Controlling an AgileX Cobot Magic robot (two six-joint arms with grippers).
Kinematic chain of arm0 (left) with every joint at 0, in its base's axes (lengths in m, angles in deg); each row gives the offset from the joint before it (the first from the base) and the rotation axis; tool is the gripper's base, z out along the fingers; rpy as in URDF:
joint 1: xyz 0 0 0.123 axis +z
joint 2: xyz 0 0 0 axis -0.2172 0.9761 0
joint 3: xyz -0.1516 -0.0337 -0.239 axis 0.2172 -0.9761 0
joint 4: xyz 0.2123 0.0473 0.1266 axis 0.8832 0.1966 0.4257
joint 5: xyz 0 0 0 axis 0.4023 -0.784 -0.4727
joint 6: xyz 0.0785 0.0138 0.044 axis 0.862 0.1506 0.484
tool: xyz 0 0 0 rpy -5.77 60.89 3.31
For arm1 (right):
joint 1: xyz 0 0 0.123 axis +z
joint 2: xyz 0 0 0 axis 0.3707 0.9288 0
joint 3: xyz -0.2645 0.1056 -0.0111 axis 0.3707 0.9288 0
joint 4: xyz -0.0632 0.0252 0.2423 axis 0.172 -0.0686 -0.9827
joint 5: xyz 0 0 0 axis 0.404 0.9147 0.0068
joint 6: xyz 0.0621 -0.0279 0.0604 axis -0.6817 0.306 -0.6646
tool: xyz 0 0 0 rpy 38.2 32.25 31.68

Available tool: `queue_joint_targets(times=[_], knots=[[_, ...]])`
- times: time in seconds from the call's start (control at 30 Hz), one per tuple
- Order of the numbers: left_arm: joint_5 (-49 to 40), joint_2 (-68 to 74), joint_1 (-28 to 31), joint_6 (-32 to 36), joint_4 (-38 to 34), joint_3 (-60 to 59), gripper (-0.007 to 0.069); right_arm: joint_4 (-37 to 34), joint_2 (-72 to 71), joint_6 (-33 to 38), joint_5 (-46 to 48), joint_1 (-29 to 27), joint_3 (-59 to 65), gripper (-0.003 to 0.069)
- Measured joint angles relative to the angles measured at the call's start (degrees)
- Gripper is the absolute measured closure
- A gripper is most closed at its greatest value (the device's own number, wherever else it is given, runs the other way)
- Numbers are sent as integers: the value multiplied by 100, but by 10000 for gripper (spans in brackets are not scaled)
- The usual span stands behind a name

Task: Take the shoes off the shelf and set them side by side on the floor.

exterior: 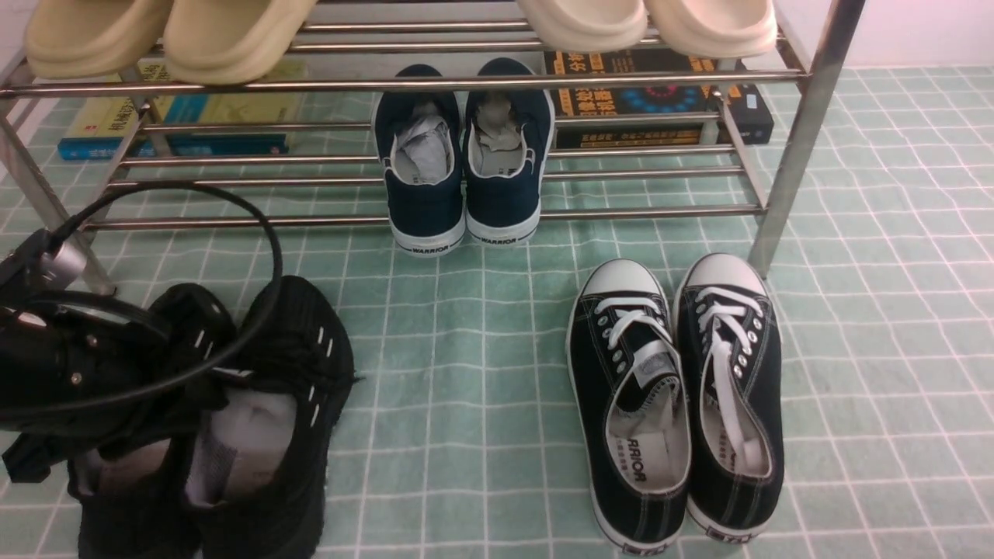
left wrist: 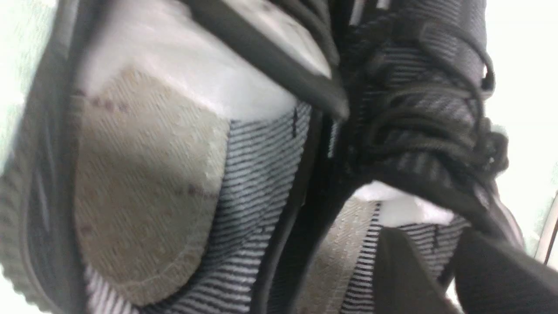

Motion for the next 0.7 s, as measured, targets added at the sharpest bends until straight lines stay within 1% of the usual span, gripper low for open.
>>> queue_joint_targets(times=[0.07, 0.1, 0.13, 0.23, 0.3, 0.37, 0.43, 0.53, 0.57, 0.63, 0.7], knots=[[-28, -5, 0, 230, 0, 108, 335, 0, 0, 0, 0, 0, 0, 420], [-29, -5, 0, 283, 0, 125, 328, 0, 0, 0, 0, 0, 0, 420], [-152, -27, 0, 495, 18, 311, 309, 0, 0, 0, 0, 0, 0, 420], [-569, -112, 0, 811, 185, 679, 309, 0, 0, 0, 0, 0, 0, 420], [-1182, -172, 0, 977, 523, 1142, 345, 0, 0, 0, 0, 0, 0, 420], [-1771, -240, 0, 1017, 957, 1571, 400, 0, 0, 0, 0, 0, 0, 420], [-2367, -330, 0, 1042, 1413, 2046, 470, 0, 0, 0, 0, 0, 0, 420], [-2857, -568, 0, 1078, 1921, 2552, 578, 0, 0, 0, 0, 0, 0, 420], [-2936, -697, 0, 1131, 2033, 2613, 602, 0, 0, 0, 0, 0, 0, 420], [-3014, -870, 0, 1256, 2102, 2620, 617, 0, 0, 0, 0, 0, 0, 420], [-3071, -1251, 0, 1666, 2049, 2446, 624, 0, 0, 0, 0, 0, 0, 420]])
